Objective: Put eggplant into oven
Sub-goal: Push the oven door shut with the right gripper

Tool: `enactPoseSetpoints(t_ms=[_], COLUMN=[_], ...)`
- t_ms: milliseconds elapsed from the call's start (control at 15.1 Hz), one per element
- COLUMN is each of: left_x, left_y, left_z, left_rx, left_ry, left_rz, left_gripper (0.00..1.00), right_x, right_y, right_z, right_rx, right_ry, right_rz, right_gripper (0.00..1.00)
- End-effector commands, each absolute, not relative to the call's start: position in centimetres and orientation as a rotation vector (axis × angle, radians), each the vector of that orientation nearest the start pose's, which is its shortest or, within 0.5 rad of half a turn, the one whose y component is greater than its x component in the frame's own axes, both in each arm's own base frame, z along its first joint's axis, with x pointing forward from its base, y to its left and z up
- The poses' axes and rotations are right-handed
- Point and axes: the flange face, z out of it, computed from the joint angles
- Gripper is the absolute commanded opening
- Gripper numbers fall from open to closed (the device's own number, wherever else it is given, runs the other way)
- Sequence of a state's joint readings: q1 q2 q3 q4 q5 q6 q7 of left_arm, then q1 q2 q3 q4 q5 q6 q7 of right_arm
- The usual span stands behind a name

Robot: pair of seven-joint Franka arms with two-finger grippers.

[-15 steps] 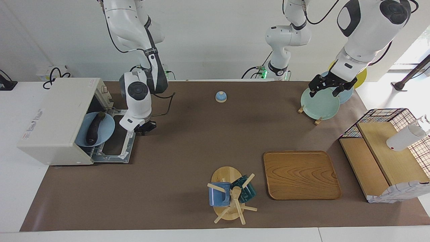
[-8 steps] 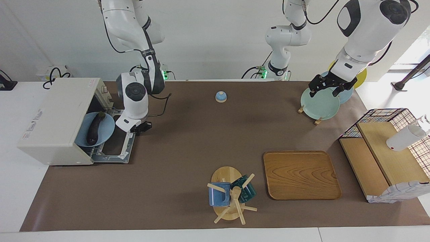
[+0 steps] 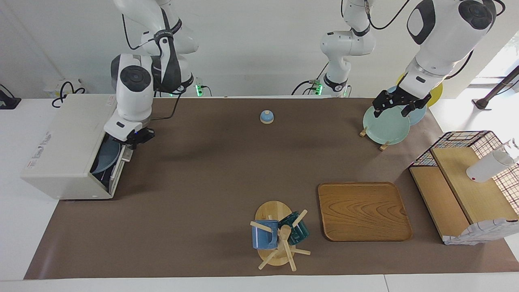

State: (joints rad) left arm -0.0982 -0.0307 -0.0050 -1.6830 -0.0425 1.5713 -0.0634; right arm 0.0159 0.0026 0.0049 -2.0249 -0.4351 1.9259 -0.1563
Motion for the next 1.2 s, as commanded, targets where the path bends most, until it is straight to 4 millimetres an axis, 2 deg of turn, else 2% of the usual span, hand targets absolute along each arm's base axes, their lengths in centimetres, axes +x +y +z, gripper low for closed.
enactPoseSetpoints(t_ms=[0, 133, 199, 332, 465, 531, 598, 664, 731, 797, 864, 1129], left_x=[53.0, 53.0, 53.1, 53.1, 53.1, 53.1, 53.1, 53.1, 53.0, 53.1, 53.0, 53.1], left_y=[-5.7, -5.7, -5.7, -5.7, -5.7, -5.7, -5.7, -5.7, -5.7, -5.7, -5.7, -5.7], left_z=[59.2, 59.2, 59.1, 59.1, 59.1, 59.1, 59.1, 59.1, 59.2, 59.1, 59.2, 59.1], left_rx=[-3.152, -3.152, -3.152, -3.152, -3.152, -3.152, -3.152, -3.152, -3.152, -3.152, -3.152, -3.152], left_ry=[0.062, 0.064, 0.062, 0.062, 0.062, 0.062, 0.062, 0.062, 0.062, 0.062, 0.062, 0.062], left_rz=[0.123, 0.123, 0.126, 0.126, 0.126, 0.123, 0.126, 0.126, 0.123, 0.126, 0.123, 0.126], left_gripper=[1.0, 1.0, 1.0, 1.0, 1.0, 1.0, 1.0, 1.0, 1.0, 1.0, 1.0, 1.0], right_x=[53.9, 53.7, 53.6, 53.6, 54.0, 54.3, 54.7, 54.8, 54.6, 54.0, 53.6, 53.5], right_y=[-5.1, -7.0, -7.3, -6.1, -4.9, -3.9, -2.4, -0.8, -0.1, 0.3, 0.5, 0.2], right_z=[43.9, 44.0, 44.0, 45.8, 48.6, 50.7, 53.2, 54.8, 56.3, 58.1, 59.0, 58.9], right_rx=[-3.464, -3.452, -3.446, -3.392, -3.363, -3.334, -3.292, -3.258, -3.23, -3.202, -3.177, -3.15], right_ry=[-0.657, -0.654, -0.653, -0.575, -0.541, -0.517, -0.496, -0.497, -0.484, -0.466, -0.445, -0.428], right_rz=[0.31, 0.332, 0.337, 0.3, 0.32, 0.297, 0.242, 0.212, 0.179, 0.114, 0.07, 0.069], right_gripper=[0.0, 0.0, 0.0, 0.0, 0.02, 0.09, 0.24, 0.54, 1.0, 1.0, 1.0, 1.0])
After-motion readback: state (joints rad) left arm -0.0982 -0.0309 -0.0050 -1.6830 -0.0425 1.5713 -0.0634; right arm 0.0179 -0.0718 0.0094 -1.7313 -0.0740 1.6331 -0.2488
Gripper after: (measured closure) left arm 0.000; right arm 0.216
